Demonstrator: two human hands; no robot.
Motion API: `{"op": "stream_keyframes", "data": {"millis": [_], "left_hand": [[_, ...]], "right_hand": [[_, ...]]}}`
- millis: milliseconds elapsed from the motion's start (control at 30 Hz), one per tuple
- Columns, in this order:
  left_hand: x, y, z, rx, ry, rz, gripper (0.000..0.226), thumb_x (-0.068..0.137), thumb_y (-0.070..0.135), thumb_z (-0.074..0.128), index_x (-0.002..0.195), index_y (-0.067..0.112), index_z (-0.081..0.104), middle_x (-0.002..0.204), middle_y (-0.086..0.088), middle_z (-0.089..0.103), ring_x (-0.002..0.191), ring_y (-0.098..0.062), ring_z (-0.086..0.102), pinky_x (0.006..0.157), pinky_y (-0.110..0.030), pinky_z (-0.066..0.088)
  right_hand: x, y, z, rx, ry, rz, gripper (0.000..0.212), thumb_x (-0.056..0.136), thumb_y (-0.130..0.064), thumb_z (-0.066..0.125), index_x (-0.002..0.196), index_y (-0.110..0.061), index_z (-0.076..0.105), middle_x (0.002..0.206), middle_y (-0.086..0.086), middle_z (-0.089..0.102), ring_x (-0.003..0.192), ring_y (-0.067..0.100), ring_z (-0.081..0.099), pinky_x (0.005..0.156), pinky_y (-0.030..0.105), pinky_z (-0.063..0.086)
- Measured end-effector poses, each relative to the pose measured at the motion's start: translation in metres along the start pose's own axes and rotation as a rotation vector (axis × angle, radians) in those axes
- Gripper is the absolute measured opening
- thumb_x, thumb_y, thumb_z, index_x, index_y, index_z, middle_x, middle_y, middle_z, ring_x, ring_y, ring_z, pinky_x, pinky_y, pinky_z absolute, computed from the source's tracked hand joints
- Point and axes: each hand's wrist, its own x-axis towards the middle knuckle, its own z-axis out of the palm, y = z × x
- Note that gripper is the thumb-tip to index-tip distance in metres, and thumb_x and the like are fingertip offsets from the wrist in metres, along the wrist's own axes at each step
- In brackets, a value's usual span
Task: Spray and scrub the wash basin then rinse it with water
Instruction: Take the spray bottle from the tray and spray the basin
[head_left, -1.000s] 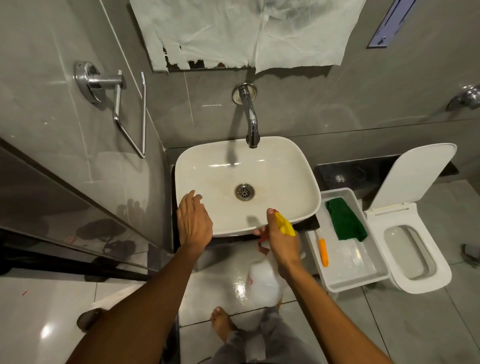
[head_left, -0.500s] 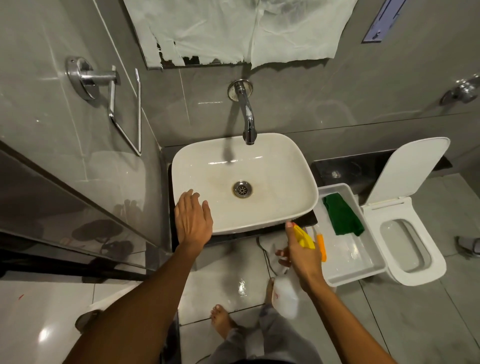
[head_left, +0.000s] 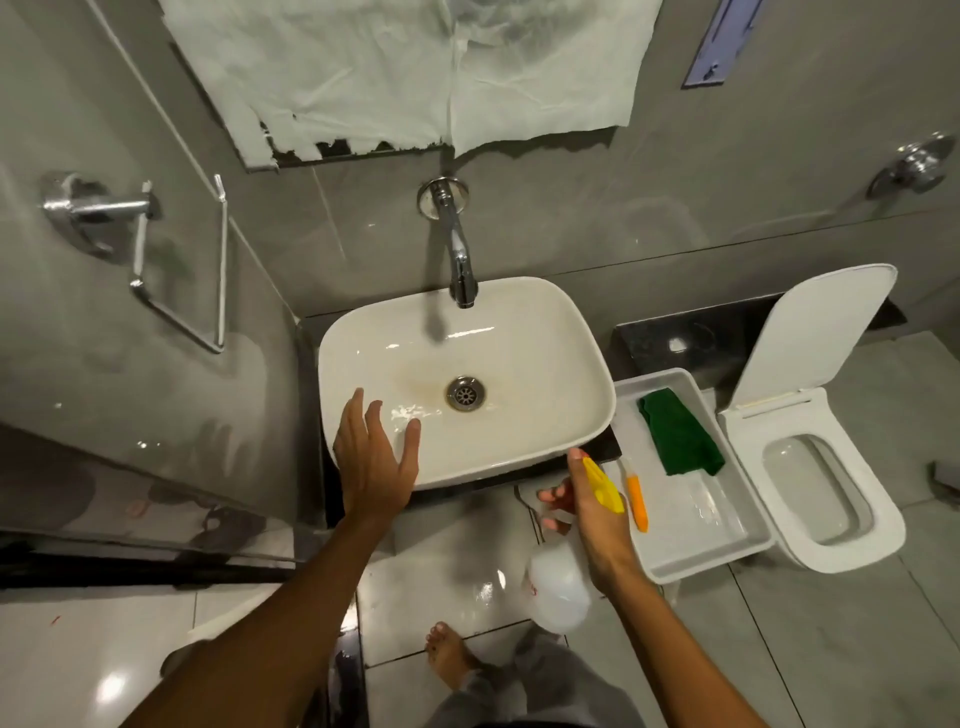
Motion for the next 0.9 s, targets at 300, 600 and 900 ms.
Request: {"op": "stream_keyframes", "data": {"millis": [300,600,900], "left_hand": [[-0.003,0.144,0.077,-0.102,-0.135,0.212,0.065,0.103,0.049,0.06,0.151,0.007,0.046,0.169,-0.015,0.037,0.157,-0.036,0.035,0.128,-0.054,0.03],[0.001,0.231,0.161,0.035,-0.405,0.563,0.085,0.097,0.072,0.052,0.157,0.011,0.042,0.174,-0.011,0.029,0.162,-0.029,0.025,0.132,-0.047,0.025],[0.005,0.23,0.187,0.294,-0.476,0.603,0.09,0.1,0.078,0.035,0.163,0.014,0.034,0.18,-0.006,0.009,0.167,-0.023,-0.007,0.133,-0.056,0.019]], "right_hand": [[0.083,0.002,-0.114,0.087,0.225,0.058,0.064,0.082,-0.082,0.062,0.086,-0.02,0.08,0.092,0.004,0.083,0.095,0.025,0.079,0.09,0.042,0.064],[0.168,0.014,-0.194,0.133,0.36,-0.011,0.047,0.088,-0.08,0.056,0.115,-0.046,0.076,0.115,-0.013,0.079,0.115,0.01,0.07,0.112,0.044,0.051],[0.226,0.057,-0.211,0.121,0.396,-0.022,0.043,0.101,-0.047,0.064,0.132,-0.017,0.068,0.123,0.006,0.074,0.118,0.021,0.068,0.111,0.043,0.053]]}}
